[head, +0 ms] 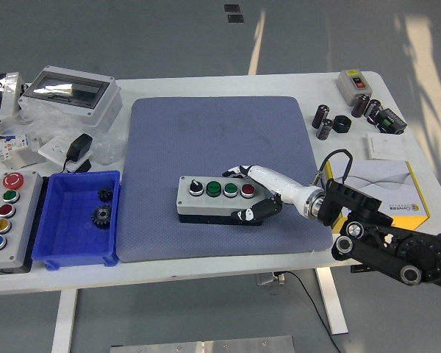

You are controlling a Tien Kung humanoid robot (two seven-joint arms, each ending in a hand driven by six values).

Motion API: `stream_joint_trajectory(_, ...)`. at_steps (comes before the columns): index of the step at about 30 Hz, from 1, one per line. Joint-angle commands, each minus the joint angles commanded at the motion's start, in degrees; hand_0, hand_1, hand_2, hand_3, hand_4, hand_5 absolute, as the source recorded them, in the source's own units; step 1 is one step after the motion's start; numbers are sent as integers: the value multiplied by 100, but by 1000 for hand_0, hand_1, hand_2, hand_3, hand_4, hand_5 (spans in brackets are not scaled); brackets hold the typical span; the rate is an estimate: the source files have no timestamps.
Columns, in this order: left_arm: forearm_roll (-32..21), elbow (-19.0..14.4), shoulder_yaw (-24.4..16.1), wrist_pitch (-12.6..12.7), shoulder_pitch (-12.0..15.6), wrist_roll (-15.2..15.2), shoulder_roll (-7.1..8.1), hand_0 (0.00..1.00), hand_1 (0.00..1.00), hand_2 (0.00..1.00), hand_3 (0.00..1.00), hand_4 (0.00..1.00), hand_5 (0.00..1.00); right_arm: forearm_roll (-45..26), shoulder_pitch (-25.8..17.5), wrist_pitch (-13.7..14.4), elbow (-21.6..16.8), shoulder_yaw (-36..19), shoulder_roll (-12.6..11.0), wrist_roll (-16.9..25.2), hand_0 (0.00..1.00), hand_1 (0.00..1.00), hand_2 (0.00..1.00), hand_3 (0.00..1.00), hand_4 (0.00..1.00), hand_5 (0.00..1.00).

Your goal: Pick up the button,place it on the desk,press the button,press the button

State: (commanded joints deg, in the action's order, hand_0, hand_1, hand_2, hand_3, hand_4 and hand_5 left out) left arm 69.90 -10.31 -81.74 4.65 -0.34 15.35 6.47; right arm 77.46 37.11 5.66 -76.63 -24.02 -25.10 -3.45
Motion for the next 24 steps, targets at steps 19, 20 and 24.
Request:
stream_joint_trajectory(19, -14, 0, 37, -11, 14, 0, -11, 622, 576, 548, 606, 575, 176, 83, -48, 34, 198, -15, -81, 83, 797, 852, 867, 966, 633, 52)
stream_joint_trajectory(20, -14, 0, 37, -12, 13, 2, -11, 622, 576, 548, 606, 575, 176, 99, -46, 45, 211, -4, -81, 85, 797, 852, 867, 966, 633, 52)
stream_joint_trajectory(24, -17, 0, 37, -12, 21, 9, -8, 623, 574, 546, 604, 570, 172, 157, -46, 83, 196, 17, -94, 89, 805, 860, 871, 972, 651, 76)
